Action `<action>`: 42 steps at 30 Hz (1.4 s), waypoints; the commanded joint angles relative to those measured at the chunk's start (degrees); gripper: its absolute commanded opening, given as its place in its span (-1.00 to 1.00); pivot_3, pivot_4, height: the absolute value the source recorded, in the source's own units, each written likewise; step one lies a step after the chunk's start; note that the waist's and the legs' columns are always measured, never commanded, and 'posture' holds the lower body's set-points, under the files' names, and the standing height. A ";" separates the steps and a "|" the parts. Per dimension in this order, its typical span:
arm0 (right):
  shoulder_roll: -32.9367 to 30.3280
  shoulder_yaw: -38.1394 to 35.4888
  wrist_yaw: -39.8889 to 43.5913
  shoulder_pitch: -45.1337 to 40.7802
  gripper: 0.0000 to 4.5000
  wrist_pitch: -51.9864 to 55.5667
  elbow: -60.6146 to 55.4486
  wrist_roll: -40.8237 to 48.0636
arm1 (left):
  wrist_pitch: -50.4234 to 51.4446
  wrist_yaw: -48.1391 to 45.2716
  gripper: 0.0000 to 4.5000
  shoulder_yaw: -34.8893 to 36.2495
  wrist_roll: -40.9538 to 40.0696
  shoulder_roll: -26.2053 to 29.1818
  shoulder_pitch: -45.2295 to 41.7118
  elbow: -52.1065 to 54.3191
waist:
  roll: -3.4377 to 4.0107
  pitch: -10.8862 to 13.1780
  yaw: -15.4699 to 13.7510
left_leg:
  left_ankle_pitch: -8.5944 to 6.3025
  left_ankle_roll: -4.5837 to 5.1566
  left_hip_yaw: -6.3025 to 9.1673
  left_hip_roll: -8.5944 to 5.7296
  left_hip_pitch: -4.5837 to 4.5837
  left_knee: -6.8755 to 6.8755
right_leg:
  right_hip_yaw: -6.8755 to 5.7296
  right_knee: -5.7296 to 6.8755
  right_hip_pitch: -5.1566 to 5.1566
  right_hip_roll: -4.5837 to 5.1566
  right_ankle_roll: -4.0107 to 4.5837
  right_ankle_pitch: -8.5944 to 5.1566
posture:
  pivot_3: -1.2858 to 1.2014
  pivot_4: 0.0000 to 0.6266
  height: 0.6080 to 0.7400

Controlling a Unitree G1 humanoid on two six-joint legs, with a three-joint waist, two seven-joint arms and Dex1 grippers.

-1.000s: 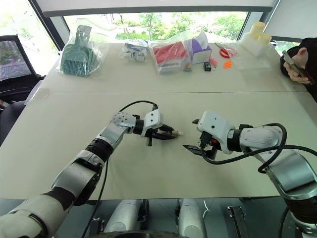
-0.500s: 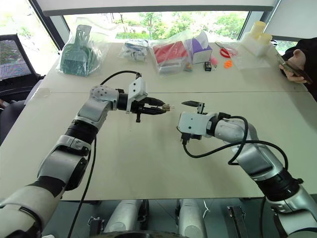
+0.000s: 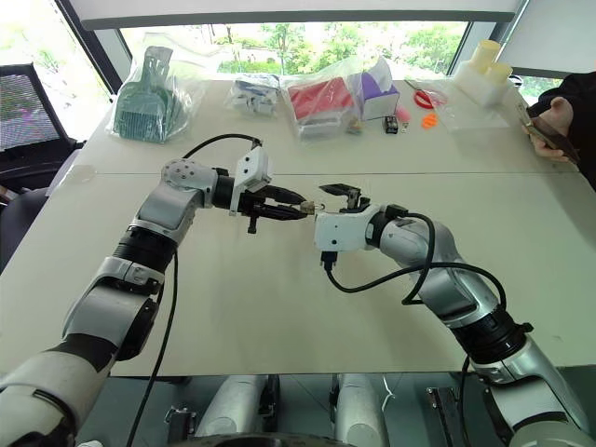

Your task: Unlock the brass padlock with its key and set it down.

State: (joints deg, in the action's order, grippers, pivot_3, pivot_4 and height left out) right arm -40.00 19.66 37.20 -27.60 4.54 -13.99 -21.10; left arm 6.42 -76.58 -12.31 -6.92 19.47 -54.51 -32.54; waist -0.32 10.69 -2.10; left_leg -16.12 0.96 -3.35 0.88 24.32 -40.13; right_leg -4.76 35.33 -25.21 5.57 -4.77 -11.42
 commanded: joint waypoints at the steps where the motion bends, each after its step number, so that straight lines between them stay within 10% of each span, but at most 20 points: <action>1: 0.22 -1.28 0.44 -1.49 -0.48 -1.45 -0.27 -0.98 | 0.02 -0.18 -0.67 0.13 -0.77 0.00 -0.28 2.59 | 0.00 0.00 0.01 | 0.00 0.00 0.00 0.00 0.00 0.00 | 0.00 0.00 0.00 0.00 0.00 0.00 | 0.03 -0.52 1.00; 4: 0.40 -1.64 0.86 -1.46 -0.98 -1.73 -0.24 -1.21 | 0.07 -0.17 -0.67 0.03 -0.71 0.12 -0.14 2.95 | 0.00 0.00 0.05 | 0.00 0.00 -0.01 0.00 0.00 0.00 | 0.00 0.00 0.00 0.00 0.00 0.00 | 0.03 -0.52 1.00; 21: 2.98 -2.66 17.10 -4.34 -0.98 17.31 -5.49 11.29 | -31.09 6.26 -0.67 -4.10 9.41 1.97 0.24 -0.39 | 0.01 0.00 -0.04 | 0.00 0.00 0.00 0.01 -0.01 0.00 | 0.00 0.00 0.01 0.00 0.02 0.01 | 0.03 -0.52 1.00; 28: -1.53 -1.83 6.79 -3.45 -0.98 -4.61 0.11 0.33 | -15.36 1.37 -0.67 -0.66 0.94 1.57 -0.26 -0.42 | 0.01 0.00 -0.06 | 0.00 0.00 -0.03 0.00 -0.01 0.00 | -0.01 0.01 0.00 0.00 0.00 0.00 | 0.03 -0.52 1.00; 36: -4.12 -4.46 -3.76 -0.89 0.53 -23.59 5.89 -3.62 | -1.79 -5.60 -0.67 1.03 -4.59 3.55 -1.26 1.50 | 0.01 0.00 0.58 | 0.01 -0.02 -0.05 0.01 -0.01 0.00 | -0.01 0.02 0.00 -0.01 -0.03 -0.01 | 0.03 -0.52 1.00; 42: -2.19 -4.42 -6.53 -2.29 0.53 -29.00 7.51 -4.08 | 1.90 -6.71 -0.67 1.69 -5.79 3.45 -2.11 1.57 | 0.00 0.00 1.30 | 0.02 -0.02 -0.02 0.01 -0.01 0.00 | 0.00 0.02 0.01 -0.01 -0.03 -0.01 | 0.03 -0.52 1.00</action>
State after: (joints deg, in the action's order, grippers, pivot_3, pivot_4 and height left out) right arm -42.65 16.84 31.99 -28.35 -22.83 -5.80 -25.14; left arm 7.57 -82.82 -12.28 -11.05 22.59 -54.33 -32.90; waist -0.32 10.69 -0.80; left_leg -16.11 0.94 -3.37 0.89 24.30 -40.12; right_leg -4.77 35.35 -25.20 5.57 -4.80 -11.43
